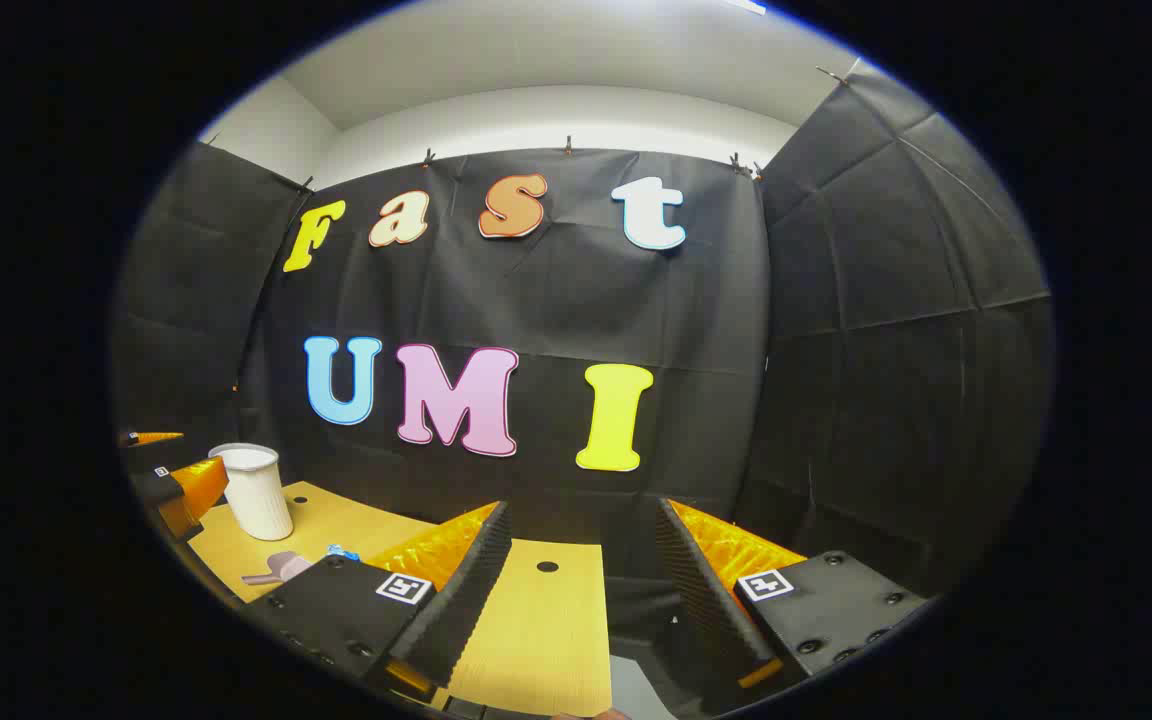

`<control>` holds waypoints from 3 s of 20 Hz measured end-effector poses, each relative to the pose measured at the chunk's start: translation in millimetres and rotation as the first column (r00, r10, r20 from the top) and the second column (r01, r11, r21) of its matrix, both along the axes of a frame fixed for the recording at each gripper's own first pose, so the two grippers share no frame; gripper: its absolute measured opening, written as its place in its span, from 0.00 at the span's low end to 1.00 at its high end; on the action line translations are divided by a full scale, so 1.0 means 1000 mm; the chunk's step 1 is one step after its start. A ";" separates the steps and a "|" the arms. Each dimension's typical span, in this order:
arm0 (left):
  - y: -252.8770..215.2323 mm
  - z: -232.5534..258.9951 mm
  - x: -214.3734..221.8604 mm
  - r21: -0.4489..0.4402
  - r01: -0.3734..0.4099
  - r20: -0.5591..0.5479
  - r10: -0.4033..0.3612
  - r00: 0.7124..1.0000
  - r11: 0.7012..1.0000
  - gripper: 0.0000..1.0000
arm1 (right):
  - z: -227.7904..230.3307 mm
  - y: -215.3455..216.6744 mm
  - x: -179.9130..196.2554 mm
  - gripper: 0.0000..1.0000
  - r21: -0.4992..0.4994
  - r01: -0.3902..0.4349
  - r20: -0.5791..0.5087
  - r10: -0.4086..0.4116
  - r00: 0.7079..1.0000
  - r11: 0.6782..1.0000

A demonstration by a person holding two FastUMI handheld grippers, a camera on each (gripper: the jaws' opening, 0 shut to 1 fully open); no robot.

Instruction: Pick up the small broom and dustpan from the desktop, sweep the trash into the dustpan with the broom, and then empty the trash into the garbage bin.

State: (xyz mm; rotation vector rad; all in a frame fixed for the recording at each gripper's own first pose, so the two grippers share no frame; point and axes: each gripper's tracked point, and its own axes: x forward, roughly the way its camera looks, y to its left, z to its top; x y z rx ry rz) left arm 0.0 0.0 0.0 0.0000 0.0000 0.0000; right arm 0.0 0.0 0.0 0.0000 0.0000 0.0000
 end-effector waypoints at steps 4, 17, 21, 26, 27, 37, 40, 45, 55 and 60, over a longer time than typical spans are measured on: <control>0.001 -0.001 -0.002 -0.014 0.002 -0.003 -0.002 1.000 1.000 0.80 | -0.002 0.004 -0.001 0.89 -0.002 -0.010 -0.004 0.010 1.000 1.000; -0.009 0.009 -0.005 -0.013 0.026 0.028 -0.025 0.999 1.000 0.80 | -0.003 0.003 -0.004 0.89 -0.004 -0.016 -0.005 0.016 1.000 1.000; -0.012 0.008 -0.006 -0.010 0.031 0.030 -0.030 0.999 0.999 0.80 | -0.006 0.002 -0.005 0.89 -0.010 -0.012 -0.007 0.012 1.000 1.000; -0.010 0.008 -0.005 -0.013 0.025 0.031 -0.024 0.999 1.000 0.80 | -0.008 -0.001 -0.007 0.89 -0.010 -0.003 -0.013 0.003 1.000 1.000; -0.010 0.007 -0.005 -0.015 0.029 0.028 -0.028 0.999 0.999 0.80 | -0.009 0.000 -0.007 0.89 -0.012 -0.004 -0.017 0.004 1.000 1.000; -0.021 0.012 -0.008 0.010 0.066 0.055 -0.066 0.996 0.998 0.80 | -0.008 -0.001 -0.009 0.89 -0.014 0.008 -0.012 -0.008 1.000 1.000; -0.020 0.008 -0.005 0.007 0.070 0.041 -0.070 0.997 0.998 0.80 | -0.011 0.000 -0.009 0.89 -0.017 0.005 -0.019 -0.005 1.000 1.000; -0.018 0.005 -0.004 -0.010 0.080 0.028 -0.079 0.996 0.997 0.80 | -0.009 0.004 -0.006 0.89 -0.023 -0.005 -0.012 0.005 1.000 1.000; -0.004 -0.012 0.010 0.015 0.108 -0.035 -0.108 0.994 0.994 0.80 | -0.018 0.027 0.009 0.89 -0.034 -0.024 -0.034 0.023 0.999 0.999; 0.044 -0.048 0.021 0.012 0.126 -0.166 -0.122 0.979 0.992 0.81 | -0.035 0.097 0.027 0.95 0.021 -0.100 -0.106 0.102 0.989 0.995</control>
